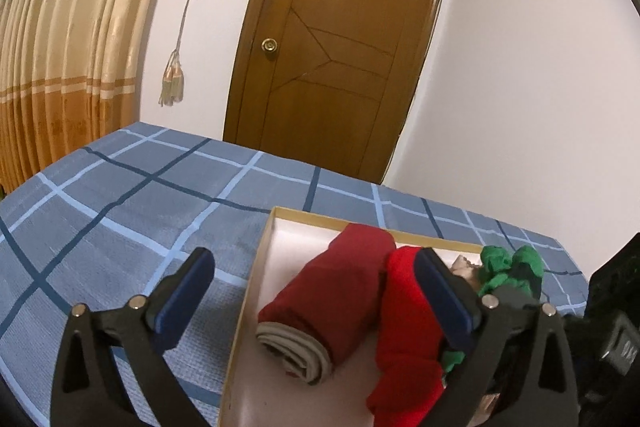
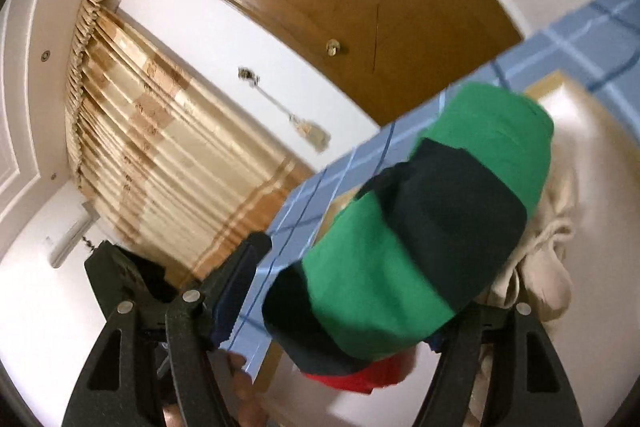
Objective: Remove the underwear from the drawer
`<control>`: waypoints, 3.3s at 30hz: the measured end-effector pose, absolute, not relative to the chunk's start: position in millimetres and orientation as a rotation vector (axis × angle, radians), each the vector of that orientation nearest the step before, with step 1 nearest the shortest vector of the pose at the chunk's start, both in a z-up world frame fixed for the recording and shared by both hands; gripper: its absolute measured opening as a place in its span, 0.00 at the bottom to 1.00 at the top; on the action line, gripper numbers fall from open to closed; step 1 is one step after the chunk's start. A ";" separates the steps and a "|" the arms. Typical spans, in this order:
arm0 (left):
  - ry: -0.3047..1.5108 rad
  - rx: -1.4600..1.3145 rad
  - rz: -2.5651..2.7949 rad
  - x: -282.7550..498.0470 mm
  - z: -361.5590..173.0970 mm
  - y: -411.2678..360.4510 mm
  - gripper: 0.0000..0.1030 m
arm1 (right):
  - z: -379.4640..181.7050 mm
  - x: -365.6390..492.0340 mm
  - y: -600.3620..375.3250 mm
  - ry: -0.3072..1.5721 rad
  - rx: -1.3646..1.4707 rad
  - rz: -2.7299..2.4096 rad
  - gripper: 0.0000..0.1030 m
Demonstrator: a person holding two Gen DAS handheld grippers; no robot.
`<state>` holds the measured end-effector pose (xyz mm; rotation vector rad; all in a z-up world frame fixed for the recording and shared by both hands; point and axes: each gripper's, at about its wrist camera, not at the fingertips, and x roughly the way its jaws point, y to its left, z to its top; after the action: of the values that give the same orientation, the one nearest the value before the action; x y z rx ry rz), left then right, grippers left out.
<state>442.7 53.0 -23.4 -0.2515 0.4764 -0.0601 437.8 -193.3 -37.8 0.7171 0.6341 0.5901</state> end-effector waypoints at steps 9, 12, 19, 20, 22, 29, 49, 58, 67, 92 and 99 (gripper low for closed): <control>0.449 -0.189 -0.078 437.7 -21.7 41.7 0.98 | -36.5 428.8 -189.4 0.751 0.648 0.478 0.70; 0.423 -0.161 -0.089 433.0 -19.9 36.5 0.98 | -26.6 419.0 -197.3 0.788 0.596 0.368 0.70; 0.331 -0.050 -0.119 413.9 -15.3 16.9 0.98 | 16.7 410.2 -200.7 0.702 0.304 0.087 0.70; 0.314 -0.039 -0.117 411.5 -14.5 15.0 0.98 | 22.0 408.8 -196.5 0.686 0.232 0.066 0.70; 0.273 -0.012 -0.105 405.1 -12.0 12.2 0.98 | 28.2 407.1 -185.3 0.665 0.082 0.029 0.70; 0.239 0.037 -0.060 402.6 -11.7 9.5 0.98 | 31.1 407.3 -141.0 0.672 -0.364 0.147 0.70; 0.266 0.018 -0.090 405.3 -15.1 8.8 0.98 | 41.2 361.7 -270.4 0.779 0.295 0.171 0.70; 0.266 0.176 -0.087 365.7 -15.4 -19.6 1.00 | 30.5 321.8 -243.0 0.669 0.299 0.142 0.70; 0.321 0.156 -0.132 322.4 -3.0 -31.1 1.00 | 31.3 285.7 -230.7 0.595 0.367 0.143 0.70; 0.424 0.119 -0.142 236.8 -13.3 -26.6 1.00 | 32.0 199.8 -222.4 0.498 0.308 0.084 0.70; 0.444 0.112 -0.141 215.2 -18.8 -22.5 1.00 | 27.0 178.2 -223.3 0.491 0.319 0.081 0.70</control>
<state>215.2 -22.5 -18.8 0.1121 0.4438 -0.1406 178.2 -223.3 27.0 0.3191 0.4909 0.0809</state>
